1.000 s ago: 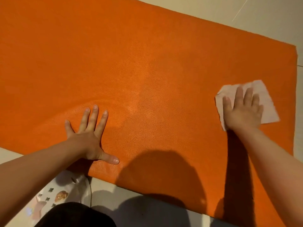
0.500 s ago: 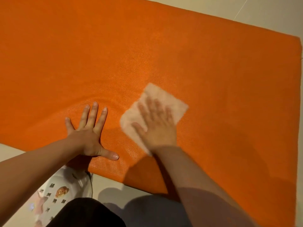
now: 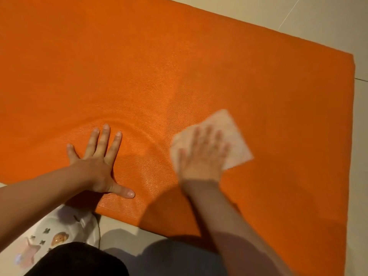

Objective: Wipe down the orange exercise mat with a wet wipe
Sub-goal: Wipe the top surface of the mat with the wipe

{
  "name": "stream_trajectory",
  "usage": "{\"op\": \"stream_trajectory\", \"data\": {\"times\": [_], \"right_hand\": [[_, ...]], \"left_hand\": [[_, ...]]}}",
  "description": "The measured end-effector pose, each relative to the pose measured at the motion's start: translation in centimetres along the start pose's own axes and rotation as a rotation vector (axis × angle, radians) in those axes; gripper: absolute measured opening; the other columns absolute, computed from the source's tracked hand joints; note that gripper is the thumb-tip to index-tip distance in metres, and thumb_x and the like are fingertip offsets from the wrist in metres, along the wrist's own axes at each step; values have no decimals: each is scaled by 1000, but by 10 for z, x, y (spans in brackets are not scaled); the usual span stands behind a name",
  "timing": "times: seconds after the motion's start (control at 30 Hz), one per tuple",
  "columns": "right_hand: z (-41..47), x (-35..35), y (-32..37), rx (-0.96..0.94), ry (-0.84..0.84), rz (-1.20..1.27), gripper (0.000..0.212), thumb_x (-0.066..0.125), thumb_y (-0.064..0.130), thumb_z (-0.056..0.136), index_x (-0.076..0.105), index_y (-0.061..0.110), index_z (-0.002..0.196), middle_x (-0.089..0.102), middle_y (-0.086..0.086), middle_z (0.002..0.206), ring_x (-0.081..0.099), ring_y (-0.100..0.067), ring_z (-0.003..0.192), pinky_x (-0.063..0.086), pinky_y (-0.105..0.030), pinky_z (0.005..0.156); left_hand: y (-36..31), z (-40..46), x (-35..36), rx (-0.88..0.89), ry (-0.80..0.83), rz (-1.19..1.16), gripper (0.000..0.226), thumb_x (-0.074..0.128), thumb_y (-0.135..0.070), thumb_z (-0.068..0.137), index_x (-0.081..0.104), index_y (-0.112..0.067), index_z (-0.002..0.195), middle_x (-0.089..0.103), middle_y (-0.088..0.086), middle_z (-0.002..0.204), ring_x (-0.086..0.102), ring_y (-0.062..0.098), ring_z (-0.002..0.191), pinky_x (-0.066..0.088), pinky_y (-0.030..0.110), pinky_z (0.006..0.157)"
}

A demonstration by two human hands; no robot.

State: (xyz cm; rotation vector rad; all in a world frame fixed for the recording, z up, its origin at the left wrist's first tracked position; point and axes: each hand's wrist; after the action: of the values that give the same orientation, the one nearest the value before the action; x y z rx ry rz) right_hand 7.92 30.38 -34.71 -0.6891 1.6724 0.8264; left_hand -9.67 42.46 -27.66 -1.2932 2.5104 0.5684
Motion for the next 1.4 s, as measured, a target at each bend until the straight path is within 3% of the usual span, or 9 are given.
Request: {"op": "stream_trajectory", "data": {"times": [0.13, 0.2, 0.27, 0.5, 0.63, 0.8, 0.9, 1.2, 1.4], "right_hand": [[-17, -21, 68, -298, 103, 22, 60, -2, 33, 105, 44, 25, 143, 59, -3, 137, 48, -24, 133, -5, -43, 119], [-6, -12, 63, -512, 206, -179, 53, 5, 48, 104, 10, 34, 155, 6, 1, 164, 2, -20, 152, -18, -45, 115], [18, -3, 44, -551, 315, -183, 59, 6, 56, 102, -15, 35, 153, -28, 7, 157, -25, -19, 147, -22, -47, 115], [129, -44, -53, -60, 242, -138, 65, 7, 61, 99, -12, 33, 155, -20, 2, 162, -18, -23, 150, -10, -49, 120], [127, -37, -35, 58, 200, -137, 68, 7, 56, 101, -13, 22, 156, -21, -4, 162, -17, -29, 149, -8, -57, 118], [36, 5, 74, -459, 197, -83, 63, 16, 47, 103, -3, 20, 157, -10, -4, 164, -12, -29, 150, -15, -57, 116], [14, 5, 75, -541, 259, -48, 61, 16, 51, 104, -6, 28, 157, -16, 3, 163, -19, -20, 149, -20, -47, 116], [57, -43, -141, 195, 155, -78, 74, 3, 67, 93, -9, 30, 156, -18, 1, 163, -13, -21, 151, -8, -50, 120], [36, -27, -109, 332, 110, 14, 70, 11, 57, 100, -1, 20, 158, -13, -9, 164, -11, -29, 150, -7, -54, 119]], "left_hand": [[1, -1, 1, 8, -8, 10, 151, 42, -101, 31, -63, -28, 112, -73, 1, 114, -56, 26, 122, -4, 72, 110], [2, -1, 1, 19, -10, 0, 151, 42, -101, 31, -63, -29, 113, -73, 0, 115, -56, 27, 123, -5, 72, 110], [3, -1, 2, 30, -10, -15, 152, 44, -100, 30, -63, -30, 113, -73, -1, 115, -56, 27, 124, -6, 72, 109], [2, 0, -1, 46, 1, -13, 152, 45, -99, 30, -64, -30, 112, -74, 0, 114, -56, 28, 124, -7, 73, 109], [1, -2, -4, 47, 13, -16, 152, 44, -98, 30, -64, -28, 112, -74, 1, 113, -56, 28, 123, -6, 74, 109], [3, -2, -2, 42, 13, -3, 148, 40, -99, 29, -62, -28, 110, -74, 1, 112, -58, 27, 118, -7, 74, 108], [5, -1, 0, 54, -7, -1, 146, 39, -101, 31, -60, -29, 109, -74, 1, 114, -60, 24, 115, -7, 73, 108], [10, 0, 2, 63, -33, -48, 151, 44, -100, 31, -61, -33, 116, -73, -3, 115, -59, 21, 114, -6, 72, 109], [-4, -6, -1, 54, -81, -193, 151, 63, -89, 51, -52, -30, 131, -64, 1, 132, -46, 27, 135, 1, 71, 111]]}}
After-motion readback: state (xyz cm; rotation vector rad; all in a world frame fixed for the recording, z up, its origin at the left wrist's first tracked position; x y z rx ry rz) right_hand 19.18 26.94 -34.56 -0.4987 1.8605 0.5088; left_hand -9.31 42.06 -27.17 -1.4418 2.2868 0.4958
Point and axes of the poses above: each hand's wrist, its own z-axis towards the middle knuckle, its own x-axis out of the palm, y = z × x
